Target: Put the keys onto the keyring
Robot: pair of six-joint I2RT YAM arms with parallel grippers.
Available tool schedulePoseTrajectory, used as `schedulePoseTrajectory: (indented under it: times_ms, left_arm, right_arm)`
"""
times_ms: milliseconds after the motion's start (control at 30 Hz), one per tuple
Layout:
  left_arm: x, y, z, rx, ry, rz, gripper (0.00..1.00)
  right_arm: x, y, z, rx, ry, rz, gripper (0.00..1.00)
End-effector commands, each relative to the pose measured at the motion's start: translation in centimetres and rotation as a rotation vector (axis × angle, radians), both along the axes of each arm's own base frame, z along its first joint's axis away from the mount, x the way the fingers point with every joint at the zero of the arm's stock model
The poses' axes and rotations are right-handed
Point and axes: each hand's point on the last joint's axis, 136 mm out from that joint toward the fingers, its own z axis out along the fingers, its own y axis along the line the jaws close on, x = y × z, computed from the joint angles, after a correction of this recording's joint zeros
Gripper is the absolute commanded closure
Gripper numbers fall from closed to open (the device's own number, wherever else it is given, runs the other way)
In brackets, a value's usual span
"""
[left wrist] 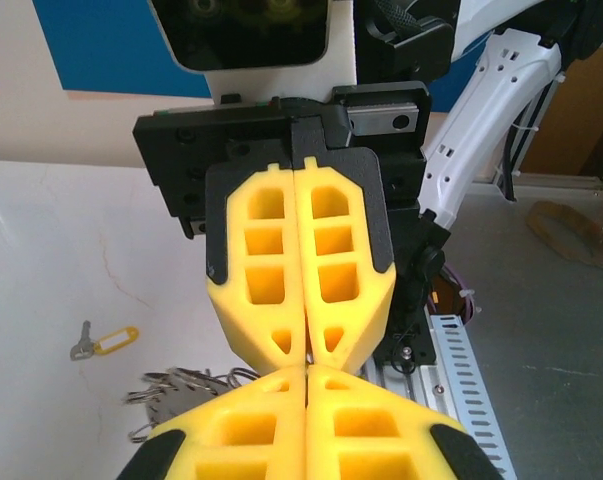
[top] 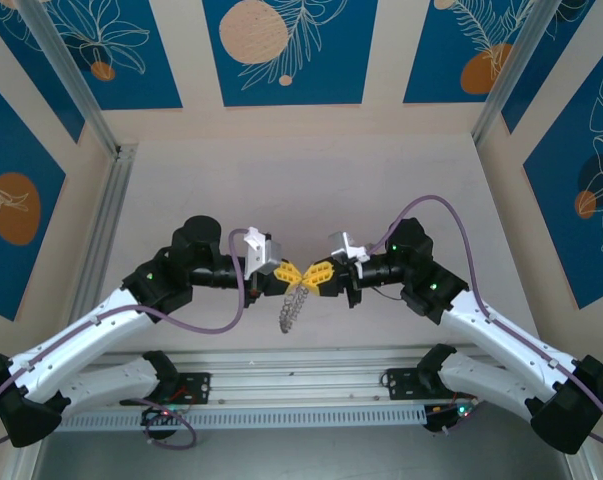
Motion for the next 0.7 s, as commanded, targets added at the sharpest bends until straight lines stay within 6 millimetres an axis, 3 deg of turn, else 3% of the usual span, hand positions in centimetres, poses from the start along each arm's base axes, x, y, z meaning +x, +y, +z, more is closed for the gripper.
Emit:
schedulePoseTrajectory:
  times_ms: [0,167,267,333,433,533,667]
  left_arm:
    - [-0.2,-0.1,1.8,-0.048,-0.055,-0.006,1.00]
    - [-0.1,0.1,1.7,-0.048,-0.043,0.010,1.00]
    - [-0.2,0.0,1.3,-0.049,-0.026,0.003,0.71]
    - [-0.4,0.1,1.3,-0.062,-0.027,-0.002,0.63]
    - [-0.7,0.3,1.9,-0.089,-0.045,-0.007,0.65]
    - [-0.8,0.4,2.3,-0.100,-0.054,-0.011,0.76]
    - [-0.8,0.2,2.5,-0.103,-0.047,-0.019,0.78]
  right_arm:
    - [0.1,0.0,0.9,0.007,-0.049,-0.014,1.00]
    - [0.3,-0.6,1.4,0.025,-0.119,-0.060,1.00]
    - [-0.6,-1.0,2.6,0.069,-0.137,-0.010,1.00]
    - [-1.2,-1.1,3.3,0.107,-0.136,0.031,1.00]
    - [-1.4,-1.0,3.7,0.134,-0.126,0.060,1.00]
    - [-1.6,-0.8,3.8,0.146,-0.118,0.077,1.00]
    - [-2.0,-0.7,4.0,0.150,-0.120,0.092,1.00]
